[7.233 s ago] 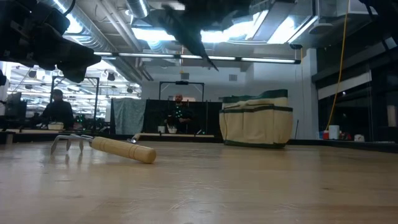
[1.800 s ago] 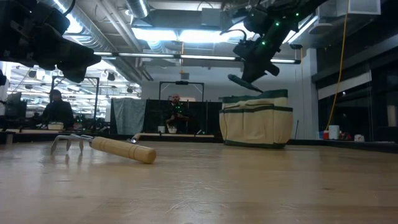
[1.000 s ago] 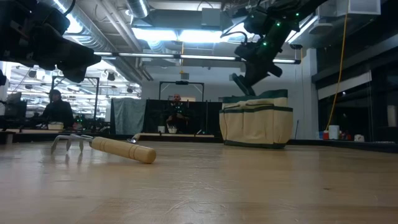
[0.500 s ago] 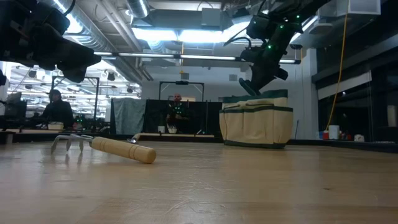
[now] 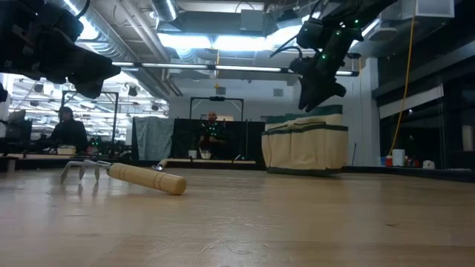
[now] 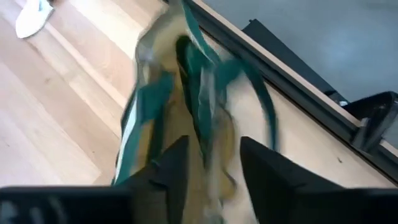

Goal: Pick & Place Garden tools in Gardening bag
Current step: Put the cutter into the white bag, then put the spray bottle into the white bag

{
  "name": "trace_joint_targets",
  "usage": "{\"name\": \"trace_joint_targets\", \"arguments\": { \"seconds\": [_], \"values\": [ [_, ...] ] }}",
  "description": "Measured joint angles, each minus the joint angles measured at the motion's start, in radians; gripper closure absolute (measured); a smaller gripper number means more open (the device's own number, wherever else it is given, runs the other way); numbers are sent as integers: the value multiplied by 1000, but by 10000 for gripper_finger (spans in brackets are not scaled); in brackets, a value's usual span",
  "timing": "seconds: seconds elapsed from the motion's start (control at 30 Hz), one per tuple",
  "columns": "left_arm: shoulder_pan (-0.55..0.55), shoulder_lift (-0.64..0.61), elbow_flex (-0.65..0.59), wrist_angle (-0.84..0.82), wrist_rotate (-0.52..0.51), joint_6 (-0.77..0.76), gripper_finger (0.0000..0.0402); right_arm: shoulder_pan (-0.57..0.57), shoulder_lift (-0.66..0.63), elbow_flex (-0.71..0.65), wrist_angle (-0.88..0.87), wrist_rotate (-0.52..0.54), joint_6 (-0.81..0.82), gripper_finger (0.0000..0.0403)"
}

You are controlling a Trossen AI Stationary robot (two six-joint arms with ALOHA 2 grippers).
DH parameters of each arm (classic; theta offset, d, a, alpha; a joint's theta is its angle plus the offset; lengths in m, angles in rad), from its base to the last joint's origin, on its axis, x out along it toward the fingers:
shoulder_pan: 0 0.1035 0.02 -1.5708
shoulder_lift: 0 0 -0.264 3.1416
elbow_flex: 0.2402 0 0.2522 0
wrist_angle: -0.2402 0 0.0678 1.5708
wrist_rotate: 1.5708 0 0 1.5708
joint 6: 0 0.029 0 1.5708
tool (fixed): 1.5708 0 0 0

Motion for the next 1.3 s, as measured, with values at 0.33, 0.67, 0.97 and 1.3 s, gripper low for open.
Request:
{"name": "trace_joint_targets", "arguments": {
  "seconds": [0.33, 0.67, 0.97, 1.3],
  "values": [
    [0, 0, 0, 0, 0, 0, 296, 0, -5, 0, -14, -15, -4, 209],
    [0, 0, 0, 0, 0, 0, 296, 13, -67, 56, -84, -39, -1, 212],
    [0, 0, 0, 0, 0, 0, 296, 61, -126, 59, -174, -205, 30, 212],
    [0, 0, 0, 0, 0, 0, 296, 202, -149, 59, -265, -217, 35, 212]
  ]
}}
